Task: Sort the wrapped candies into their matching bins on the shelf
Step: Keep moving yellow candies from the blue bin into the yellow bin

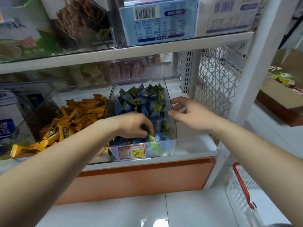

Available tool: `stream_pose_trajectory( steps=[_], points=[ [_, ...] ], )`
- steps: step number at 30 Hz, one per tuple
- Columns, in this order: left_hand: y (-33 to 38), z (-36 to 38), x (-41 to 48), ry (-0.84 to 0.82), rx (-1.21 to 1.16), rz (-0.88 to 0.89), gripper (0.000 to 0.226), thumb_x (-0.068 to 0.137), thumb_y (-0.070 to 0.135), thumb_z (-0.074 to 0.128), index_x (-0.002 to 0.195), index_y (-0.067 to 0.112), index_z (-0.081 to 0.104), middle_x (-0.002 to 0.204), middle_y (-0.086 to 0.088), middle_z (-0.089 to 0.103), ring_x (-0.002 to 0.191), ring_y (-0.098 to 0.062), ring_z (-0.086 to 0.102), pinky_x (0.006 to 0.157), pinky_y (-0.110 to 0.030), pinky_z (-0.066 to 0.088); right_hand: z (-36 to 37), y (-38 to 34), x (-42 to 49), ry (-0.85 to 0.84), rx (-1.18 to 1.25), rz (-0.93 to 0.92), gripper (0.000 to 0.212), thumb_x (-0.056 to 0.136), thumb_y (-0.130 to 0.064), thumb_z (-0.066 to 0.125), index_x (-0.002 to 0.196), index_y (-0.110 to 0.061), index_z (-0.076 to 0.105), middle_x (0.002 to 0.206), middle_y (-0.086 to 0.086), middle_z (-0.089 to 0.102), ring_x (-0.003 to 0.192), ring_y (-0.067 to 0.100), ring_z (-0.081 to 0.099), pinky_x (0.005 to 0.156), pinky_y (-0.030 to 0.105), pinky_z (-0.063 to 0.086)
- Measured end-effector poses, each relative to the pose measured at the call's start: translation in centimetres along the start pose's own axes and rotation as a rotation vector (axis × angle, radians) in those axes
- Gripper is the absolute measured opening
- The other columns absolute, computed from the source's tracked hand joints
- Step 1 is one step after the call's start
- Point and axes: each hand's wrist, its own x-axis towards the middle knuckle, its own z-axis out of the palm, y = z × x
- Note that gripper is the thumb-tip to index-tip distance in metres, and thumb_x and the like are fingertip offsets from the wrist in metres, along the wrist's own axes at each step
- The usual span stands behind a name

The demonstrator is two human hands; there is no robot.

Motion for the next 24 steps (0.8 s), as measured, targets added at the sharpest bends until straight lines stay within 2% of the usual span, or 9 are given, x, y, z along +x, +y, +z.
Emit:
stream_pose_trajectory(
  steps=[4,7,9,11,14,17,18,20,24],
  points=[
    [0.6,-0.4,-0.1,0.082,0.002,-0.054,0.02,0.086,0.037,0.059,0.092,0.027,0.076,0.093,0.011,0.073,0.083,-0.007,0.064,0.079,-0.033,0.055,0.3,0.0,0.1,-0.009,-0.008,-0.009,0.052,0.093,-0.048,0.058,0.137,-0.022,0.048,0.104,-0.012,0.063,0.091,0.015,0.064,0.078,0.028,0.044],
    [2.4,0.5,0.8,0.441,-0.015,0.073,0.02,0.082,0.037,0.059,0.082,0.022,0.072,0.08,0.005,0.069,0.073,-0.012,0.062,0.066,-0.032,0.052,0.3,0.1,0.3,0.002,0.008,-0.011,0.051,0.092,-0.048,0.059,0.135,-0.023,0.049,0.102,-0.012,0.062,0.09,0.016,0.065,0.078,0.029,0.046],
    [3.4,1.2,1.8,0.576,-0.127,0.128,0.013,0.081,0.028,0.064,0.09,0.02,0.069,0.081,0.01,0.063,0.075,-0.014,0.061,0.063,-0.02,0.046,0.3,0.1,0.3,0.007,0.017,-0.013,0.051,0.091,-0.049,0.059,0.134,-0.024,0.05,0.1,-0.014,0.062,0.089,0.015,0.065,0.076,0.029,0.046],
    [3.6,2.1,2.8,0.51,-0.165,0.099,0.023,0.083,0.024,0.067,0.105,0.017,0.064,0.091,0.008,0.063,0.086,-0.016,0.062,0.067,-0.013,0.045,0.4,0.2,0.3,0.01,0.026,-0.01,0.051,0.091,-0.048,0.059,0.134,-0.023,0.05,0.098,-0.015,0.061,0.088,0.014,0.065,0.077,0.029,0.047],
    [2.7,3.1,3.3,0.267,-0.101,0.036,0.037,0.088,0.031,0.065,0.124,0.027,0.059,0.118,0.003,0.067,0.103,-0.018,0.061,0.089,-0.031,0.051,0.3,0.5,0.3,0.002,0.041,-0.003,0.05,0.092,-0.048,0.06,0.135,-0.024,0.049,0.098,-0.017,0.06,0.086,0.011,0.064,0.075,0.028,0.044],
    [1.8,2.8,2.9,0.071,-0.083,-0.015,0.037,0.093,0.045,0.055,0.129,0.041,0.059,0.129,0.009,0.063,0.112,-0.015,0.058,0.096,-0.032,0.048,0.2,0.6,0.3,-0.016,0.067,0.0,0.052,0.09,-0.051,0.06,0.134,-0.026,0.049,0.101,-0.015,0.061,0.088,0.013,0.064,0.076,0.028,0.044],
    [1.6,2.4,2.8,0.03,-0.097,-0.046,0.034,0.093,0.05,0.052,0.123,0.04,0.064,0.125,0.01,0.065,0.109,-0.015,0.058,0.094,-0.032,0.048,0.3,0.6,0.3,-0.02,0.07,-0.001,0.052,0.09,-0.052,0.06,0.134,-0.026,0.049,0.101,-0.014,0.061,0.088,0.012,0.064,0.076,0.028,0.044],
    [1.4,1.7,2.7,0.003,-0.129,-0.116,0.035,0.094,0.055,0.048,0.097,0.028,0.07,0.099,0.005,0.068,0.09,-0.018,0.06,0.076,-0.03,0.046,0.2,0.6,0.2,-0.021,0.072,-0.001,0.052,0.09,-0.052,0.06,0.134,-0.026,0.049,0.101,-0.014,0.062,0.088,0.01,0.064,0.074,0.028,0.044],
    [1.9,1.6,3.1,0.14,-0.17,-0.166,0.047,0.098,0.046,0.049,0.057,0.023,0.049,0.049,0.008,0.048,0.047,-0.004,0.043,0.047,-0.022,0.029,0.1,0.4,0.2,-0.022,0.074,-0.001,0.053,0.091,-0.05,0.06,0.136,-0.025,0.048,0.102,-0.013,0.062,0.088,0.01,0.064,0.073,0.026,0.044]
  ],
)
